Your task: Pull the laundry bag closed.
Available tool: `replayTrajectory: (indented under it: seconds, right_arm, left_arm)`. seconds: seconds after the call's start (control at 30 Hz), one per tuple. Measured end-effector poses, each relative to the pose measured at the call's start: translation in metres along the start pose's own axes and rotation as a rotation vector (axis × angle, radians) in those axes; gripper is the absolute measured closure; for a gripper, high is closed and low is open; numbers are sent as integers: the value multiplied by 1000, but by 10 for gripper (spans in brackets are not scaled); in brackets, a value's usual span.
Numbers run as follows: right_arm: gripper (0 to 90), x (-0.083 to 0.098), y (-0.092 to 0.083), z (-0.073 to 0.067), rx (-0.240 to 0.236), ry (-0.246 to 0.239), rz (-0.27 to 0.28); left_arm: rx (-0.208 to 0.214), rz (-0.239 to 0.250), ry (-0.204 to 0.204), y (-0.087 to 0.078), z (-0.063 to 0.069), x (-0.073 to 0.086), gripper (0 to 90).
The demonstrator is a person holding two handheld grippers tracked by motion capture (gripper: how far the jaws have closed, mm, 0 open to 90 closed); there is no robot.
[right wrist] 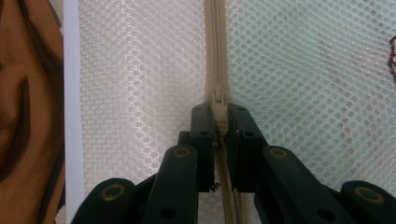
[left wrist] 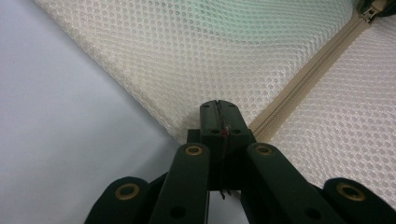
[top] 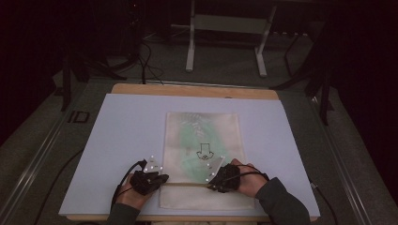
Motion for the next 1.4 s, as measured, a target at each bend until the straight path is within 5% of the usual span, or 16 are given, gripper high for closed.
replayTrajectory:
  seconds: [1.4]
  right_arm:
    - [825,24,-12,3,8,32,-8]
  left_arm:
    - [-2,0,-1,0,0,0,894]
Point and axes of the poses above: each handheld gripper's, and its own axes: y roughly forward along the jaws, x roughly out of its underside, z roughly to its right, the point moved 10 cm from there along y, roughly forward along the jaws, and after that the axes turned 6 degrees about -x, right-handed, at the moved point
